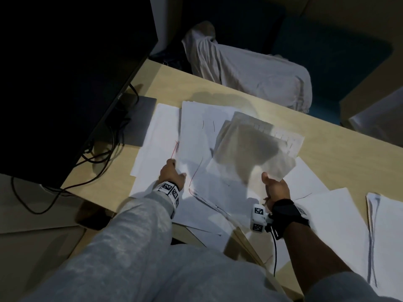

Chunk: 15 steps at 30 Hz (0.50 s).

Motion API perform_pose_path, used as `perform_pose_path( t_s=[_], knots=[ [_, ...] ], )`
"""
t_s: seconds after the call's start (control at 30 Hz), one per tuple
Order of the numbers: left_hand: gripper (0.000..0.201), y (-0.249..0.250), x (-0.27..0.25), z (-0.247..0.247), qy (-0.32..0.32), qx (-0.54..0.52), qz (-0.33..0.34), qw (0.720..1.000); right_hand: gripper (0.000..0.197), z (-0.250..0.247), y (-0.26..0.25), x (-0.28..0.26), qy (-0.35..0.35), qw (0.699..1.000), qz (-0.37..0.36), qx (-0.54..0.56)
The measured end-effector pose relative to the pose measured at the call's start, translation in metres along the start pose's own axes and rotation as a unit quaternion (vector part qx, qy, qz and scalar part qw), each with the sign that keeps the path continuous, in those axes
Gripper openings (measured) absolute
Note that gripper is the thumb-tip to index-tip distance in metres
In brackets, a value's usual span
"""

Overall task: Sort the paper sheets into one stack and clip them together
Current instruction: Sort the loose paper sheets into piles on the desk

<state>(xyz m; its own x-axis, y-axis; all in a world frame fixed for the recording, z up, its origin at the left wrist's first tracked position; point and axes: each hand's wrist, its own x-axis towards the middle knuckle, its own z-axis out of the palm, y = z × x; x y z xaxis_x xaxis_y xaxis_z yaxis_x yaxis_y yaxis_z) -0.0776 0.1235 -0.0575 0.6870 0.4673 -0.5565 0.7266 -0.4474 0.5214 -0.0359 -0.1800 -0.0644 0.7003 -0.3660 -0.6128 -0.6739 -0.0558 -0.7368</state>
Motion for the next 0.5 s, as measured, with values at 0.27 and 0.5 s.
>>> perform_pose_path(
  t_s=[0.27, 0.5],
  knots=[
    [0.04, 0.004, 0.0, -0.01, 0.059, -0.033, -0.025, 0.997, 0.033, 0.003, 0.0, -0.009, -0.033, 0.998, -0.027, 0.043],
    [0.055, 0.007, 0.0, -0.014, 0.115, -0.097, -0.021, 0.988, 0.038, -0.009, -0.013, -0.003, -0.025, 0.996, -0.037, 0.076]
  ],
)
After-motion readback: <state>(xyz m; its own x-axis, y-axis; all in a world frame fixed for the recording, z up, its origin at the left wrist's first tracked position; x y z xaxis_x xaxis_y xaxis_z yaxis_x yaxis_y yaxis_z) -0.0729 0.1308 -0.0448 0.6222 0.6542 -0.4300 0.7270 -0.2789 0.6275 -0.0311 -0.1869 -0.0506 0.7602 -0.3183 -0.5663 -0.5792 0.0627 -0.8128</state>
